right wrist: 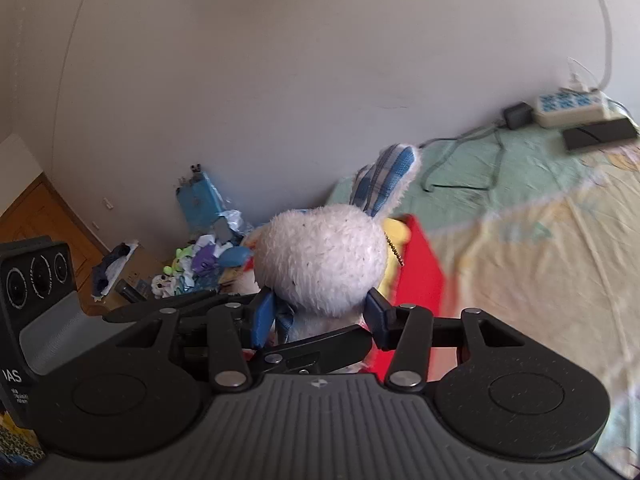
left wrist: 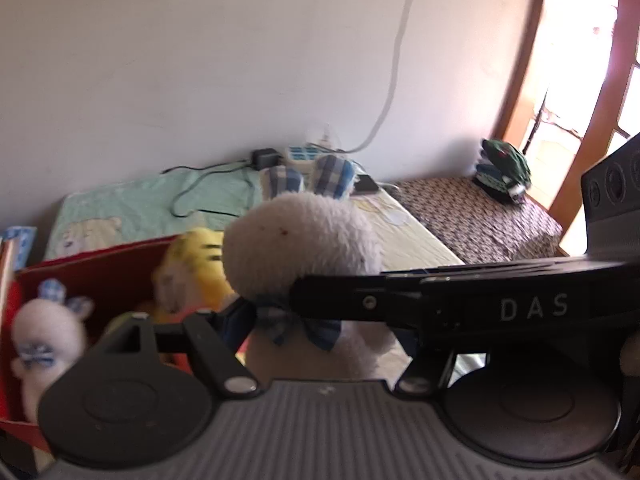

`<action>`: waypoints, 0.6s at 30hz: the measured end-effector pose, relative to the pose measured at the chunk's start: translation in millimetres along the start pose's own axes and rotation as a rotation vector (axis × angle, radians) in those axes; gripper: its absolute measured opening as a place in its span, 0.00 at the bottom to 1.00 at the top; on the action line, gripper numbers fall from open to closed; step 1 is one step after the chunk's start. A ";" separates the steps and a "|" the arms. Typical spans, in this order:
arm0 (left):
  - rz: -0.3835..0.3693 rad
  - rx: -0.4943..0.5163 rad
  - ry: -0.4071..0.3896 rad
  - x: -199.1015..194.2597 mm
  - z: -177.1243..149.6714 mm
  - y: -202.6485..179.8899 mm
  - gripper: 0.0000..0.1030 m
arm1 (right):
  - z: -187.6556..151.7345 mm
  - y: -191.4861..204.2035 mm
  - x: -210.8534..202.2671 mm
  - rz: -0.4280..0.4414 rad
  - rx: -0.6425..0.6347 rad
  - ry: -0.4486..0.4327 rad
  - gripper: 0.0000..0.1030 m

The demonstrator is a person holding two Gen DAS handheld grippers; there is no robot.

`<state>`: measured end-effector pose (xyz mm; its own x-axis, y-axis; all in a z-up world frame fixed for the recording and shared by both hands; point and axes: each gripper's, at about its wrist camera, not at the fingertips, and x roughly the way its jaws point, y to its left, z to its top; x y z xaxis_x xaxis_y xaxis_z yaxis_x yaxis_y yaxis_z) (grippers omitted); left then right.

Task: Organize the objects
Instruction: 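Carry the second white bunny with the right gripper into the red box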

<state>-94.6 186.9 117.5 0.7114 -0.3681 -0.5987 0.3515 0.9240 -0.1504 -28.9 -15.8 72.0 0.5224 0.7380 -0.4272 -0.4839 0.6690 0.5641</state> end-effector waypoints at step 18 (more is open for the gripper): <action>0.141 -0.190 0.170 25.4 -17.0 111.8 0.66 | -10.0 23.9 119.5 -0.015 0.016 0.124 0.48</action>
<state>-47.5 282.6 72.0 0.6277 -0.2266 -0.7447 0.1247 0.9736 -0.1912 14.9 89.2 27.3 0.4380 0.7337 -0.5194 -0.4651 0.6794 0.5675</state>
